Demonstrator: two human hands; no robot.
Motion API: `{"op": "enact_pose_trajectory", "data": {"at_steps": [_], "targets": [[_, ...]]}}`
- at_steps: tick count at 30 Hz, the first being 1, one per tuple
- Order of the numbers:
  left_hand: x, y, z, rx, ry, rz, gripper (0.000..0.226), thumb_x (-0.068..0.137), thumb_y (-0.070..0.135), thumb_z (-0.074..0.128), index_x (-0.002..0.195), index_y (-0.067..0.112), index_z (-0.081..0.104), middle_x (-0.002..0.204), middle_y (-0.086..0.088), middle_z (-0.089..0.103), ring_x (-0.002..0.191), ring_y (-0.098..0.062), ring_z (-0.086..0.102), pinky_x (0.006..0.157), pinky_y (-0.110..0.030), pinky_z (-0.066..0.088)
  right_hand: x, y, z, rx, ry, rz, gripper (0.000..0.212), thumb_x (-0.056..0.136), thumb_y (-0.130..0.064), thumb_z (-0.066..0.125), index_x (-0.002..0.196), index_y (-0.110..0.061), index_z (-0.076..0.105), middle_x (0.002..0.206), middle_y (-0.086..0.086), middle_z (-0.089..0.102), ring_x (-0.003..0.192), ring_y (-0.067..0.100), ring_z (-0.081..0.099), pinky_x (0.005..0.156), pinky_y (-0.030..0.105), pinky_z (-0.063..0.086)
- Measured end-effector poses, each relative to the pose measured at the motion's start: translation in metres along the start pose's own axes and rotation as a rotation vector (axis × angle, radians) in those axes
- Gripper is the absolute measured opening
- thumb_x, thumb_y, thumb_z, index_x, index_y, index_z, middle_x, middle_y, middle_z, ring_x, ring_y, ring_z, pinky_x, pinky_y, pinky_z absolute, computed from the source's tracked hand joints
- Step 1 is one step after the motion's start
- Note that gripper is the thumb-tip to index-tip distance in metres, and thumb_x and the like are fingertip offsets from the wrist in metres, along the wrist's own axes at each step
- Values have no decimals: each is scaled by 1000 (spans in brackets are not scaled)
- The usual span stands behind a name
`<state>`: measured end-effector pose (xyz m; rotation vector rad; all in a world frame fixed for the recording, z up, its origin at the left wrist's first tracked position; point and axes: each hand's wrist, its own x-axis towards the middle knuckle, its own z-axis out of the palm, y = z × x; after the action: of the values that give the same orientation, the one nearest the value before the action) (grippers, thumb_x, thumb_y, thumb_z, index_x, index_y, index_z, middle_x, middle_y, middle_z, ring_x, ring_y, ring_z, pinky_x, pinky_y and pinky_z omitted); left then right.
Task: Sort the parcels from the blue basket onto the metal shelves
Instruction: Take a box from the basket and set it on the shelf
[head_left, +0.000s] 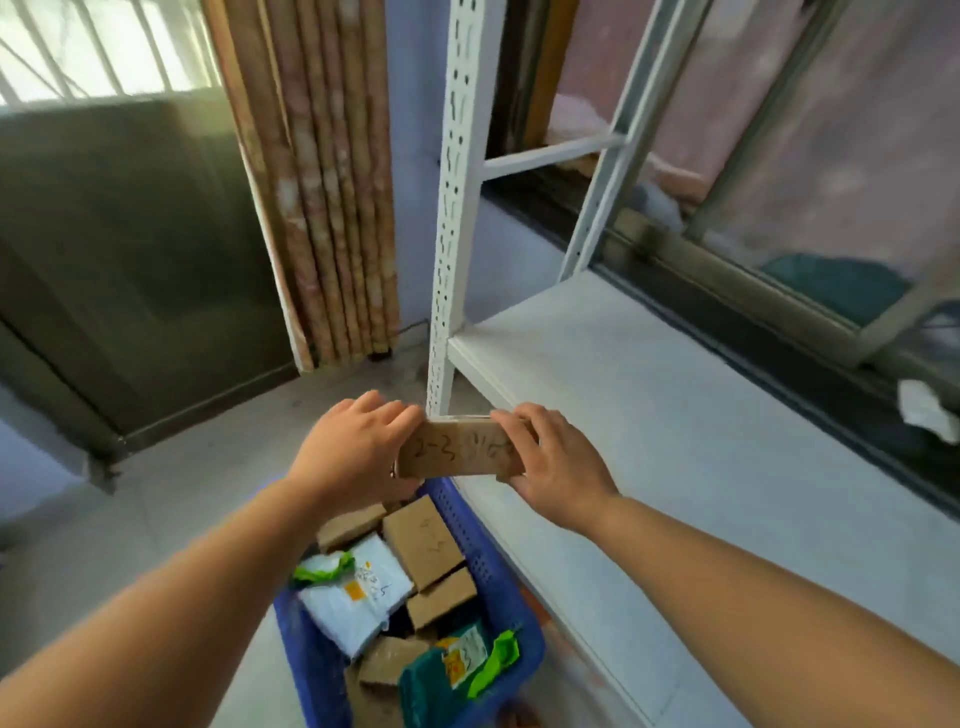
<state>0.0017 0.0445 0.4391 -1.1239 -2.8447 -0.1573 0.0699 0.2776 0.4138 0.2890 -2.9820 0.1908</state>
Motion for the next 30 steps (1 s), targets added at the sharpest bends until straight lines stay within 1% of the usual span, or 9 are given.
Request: {"op": "enact_pose_trajectory", "data": {"at_steps": [3,7,9,11,14,17,20,23,30], "targets": [[20,23,-61,71,7,121,61,58,59,72,106,22,62,93,7,67,83,-20,61,68,-32,53,-21,6,-53,-25,14,112,72,74,-40,75,135,-14,46,124,10,52,98,29,58,79,42,56],[46,66,-116,109,12,239,62,72,62,62,125,34,46,117,14,59,106,-12,51,87,-28,45,-55,24,-123,-49,39,184,70,88,-46,59,146,-19,31,142,4,38,119,24,47,97,36,46],[57,92,-138,101,6,295,63,75,63,59,129,38,40,120,16,55,110,-9,48,87,-25,44,-78,35,-152,-80,45,226,72,91,-48,55,149,-19,24,145,2,34,125,22,42,104,34,40],[70,119,-157,97,22,357,63,76,65,58,130,39,39,119,16,55,108,-8,47,79,-21,43,-100,48,-176,-113,68,266,72,92,-49,53,149,-19,22,147,2,33,129,20,37,108,33,34],[84,162,-179,69,51,434,60,76,63,61,128,39,42,115,13,57,102,-6,48,74,-17,44,-135,67,-209,-163,112,331,70,92,-49,52,149,-19,23,148,2,32,134,21,32,111,36,28],[92,207,-195,76,82,478,63,75,61,64,129,36,42,115,9,57,98,-7,48,72,-18,48,-170,87,-236,-234,121,382,72,93,-50,50,150,-20,19,147,1,30,134,21,29,110,36,28],[94,255,-205,70,96,497,65,73,62,65,127,34,43,115,7,58,100,-9,51,76,-24,54,-207,109,-261,-266,116,412,73,93,-50,49,151,-20,17,146,1,29,134,21,30,111,36,29],[92,308,-210,65,95,509,65,73,64,64,126,33,43,116,6,55,100,-10,50,75,-20,49,-251,129,-283,-282,87,440,73,95,-48,48,151,-20,13,148,2,26,135,22,29,111,36,27],[81,423,-204,27,66,515,72,70,68,62,129,32,42,121,4,49,104,-13,50,86,-28,51,-352,168,-320,-251,24,497,71,96,-44,49,152,-21,11,149,1,24,135,21,29,111,36,29]]}}
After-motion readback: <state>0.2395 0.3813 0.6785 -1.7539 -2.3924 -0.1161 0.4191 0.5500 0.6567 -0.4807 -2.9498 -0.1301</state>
